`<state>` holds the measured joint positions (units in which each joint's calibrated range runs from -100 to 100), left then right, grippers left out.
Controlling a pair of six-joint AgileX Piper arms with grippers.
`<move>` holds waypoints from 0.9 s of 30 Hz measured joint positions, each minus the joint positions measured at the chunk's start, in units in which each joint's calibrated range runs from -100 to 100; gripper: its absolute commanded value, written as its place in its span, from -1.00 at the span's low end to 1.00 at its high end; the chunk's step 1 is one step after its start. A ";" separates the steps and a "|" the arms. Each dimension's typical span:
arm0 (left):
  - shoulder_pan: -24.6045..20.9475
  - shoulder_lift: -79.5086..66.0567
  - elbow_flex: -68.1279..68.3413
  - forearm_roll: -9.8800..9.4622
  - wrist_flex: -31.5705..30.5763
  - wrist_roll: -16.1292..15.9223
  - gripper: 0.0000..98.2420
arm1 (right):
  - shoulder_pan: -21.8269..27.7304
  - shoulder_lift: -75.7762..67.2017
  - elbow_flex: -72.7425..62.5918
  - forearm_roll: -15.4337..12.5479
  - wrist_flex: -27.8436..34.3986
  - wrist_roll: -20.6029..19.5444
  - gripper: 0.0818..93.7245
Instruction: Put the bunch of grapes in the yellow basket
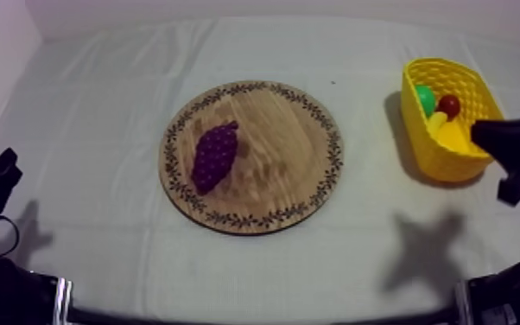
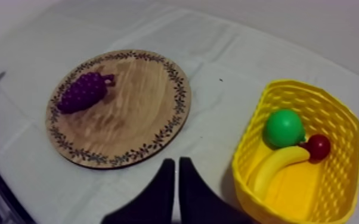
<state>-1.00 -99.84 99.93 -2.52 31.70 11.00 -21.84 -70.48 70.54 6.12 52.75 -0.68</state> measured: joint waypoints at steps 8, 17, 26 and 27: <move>0.00 0.00 0.00 0.00 0.00 0.00 -1.00 | -1.89 20.23 -28.16 -0.94 21.27 0.68 -0.99; 0.00 0.00 0.00 0.00 0.00 0.00 -1.00 | -1.89 40.72 -52.85 -2.23 40.86 -1.20 -0.99; 0.00 0.00 0.00 0.00 0.00 0.00 -1.00 | -6.93 56.57 -66.80 -0.50 44.14 -7.85 -0.99; 0.00 0.00 0.00 0.00 0.00 0.00 -1.00 | -7.57 57.80 -67.34 -0.49 44.14 -8.78 -0.99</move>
<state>-1.00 -99.84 99.93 -2.52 31.70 11.00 -29.41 -12.68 3.20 5.62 96.89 -9.46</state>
